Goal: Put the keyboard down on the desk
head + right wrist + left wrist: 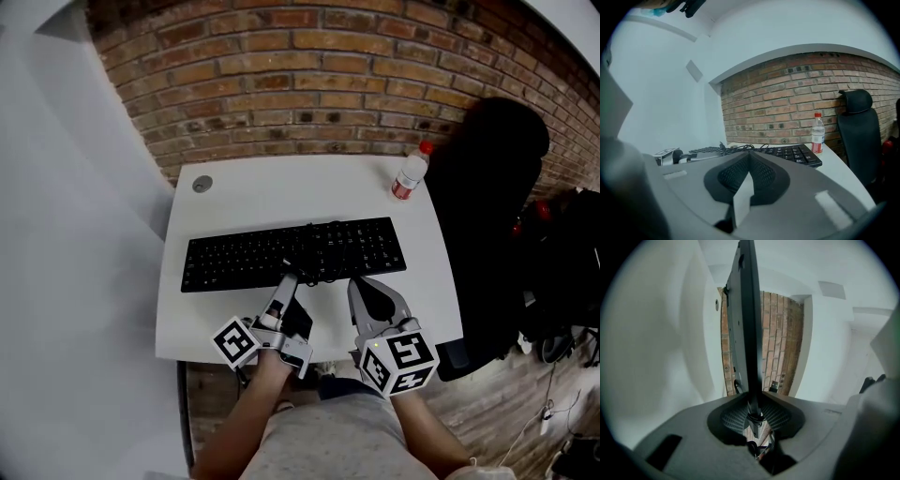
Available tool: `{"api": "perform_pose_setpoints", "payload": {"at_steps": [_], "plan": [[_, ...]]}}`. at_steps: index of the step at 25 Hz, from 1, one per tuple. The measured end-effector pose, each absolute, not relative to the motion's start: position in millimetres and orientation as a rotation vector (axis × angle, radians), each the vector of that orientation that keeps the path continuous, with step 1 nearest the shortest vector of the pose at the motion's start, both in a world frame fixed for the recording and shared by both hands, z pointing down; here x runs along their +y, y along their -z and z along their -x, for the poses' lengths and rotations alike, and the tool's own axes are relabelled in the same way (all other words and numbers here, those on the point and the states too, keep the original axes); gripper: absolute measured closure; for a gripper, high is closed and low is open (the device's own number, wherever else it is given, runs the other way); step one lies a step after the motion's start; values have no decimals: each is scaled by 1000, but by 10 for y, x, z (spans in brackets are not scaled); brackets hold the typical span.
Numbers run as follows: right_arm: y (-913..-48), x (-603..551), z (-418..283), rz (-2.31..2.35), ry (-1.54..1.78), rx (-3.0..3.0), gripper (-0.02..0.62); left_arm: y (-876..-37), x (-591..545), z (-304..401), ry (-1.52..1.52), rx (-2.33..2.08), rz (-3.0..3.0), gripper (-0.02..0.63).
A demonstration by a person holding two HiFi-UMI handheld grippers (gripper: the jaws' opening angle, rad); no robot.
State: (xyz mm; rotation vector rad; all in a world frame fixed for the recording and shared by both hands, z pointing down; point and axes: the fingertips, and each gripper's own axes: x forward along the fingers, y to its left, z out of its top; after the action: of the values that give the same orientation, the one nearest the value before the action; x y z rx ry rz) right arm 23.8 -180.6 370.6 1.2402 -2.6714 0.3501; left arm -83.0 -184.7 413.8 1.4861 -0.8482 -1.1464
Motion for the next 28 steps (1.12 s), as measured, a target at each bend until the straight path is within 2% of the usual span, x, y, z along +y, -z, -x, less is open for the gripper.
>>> {"api": "perform_pose_setpoints", "payload": {"at_steps": [28], "plan": [[-4349,-2710,-254,-1092,-551,-2616,586,-4900,-2590,830,1062,-921,-1371,515]]}}
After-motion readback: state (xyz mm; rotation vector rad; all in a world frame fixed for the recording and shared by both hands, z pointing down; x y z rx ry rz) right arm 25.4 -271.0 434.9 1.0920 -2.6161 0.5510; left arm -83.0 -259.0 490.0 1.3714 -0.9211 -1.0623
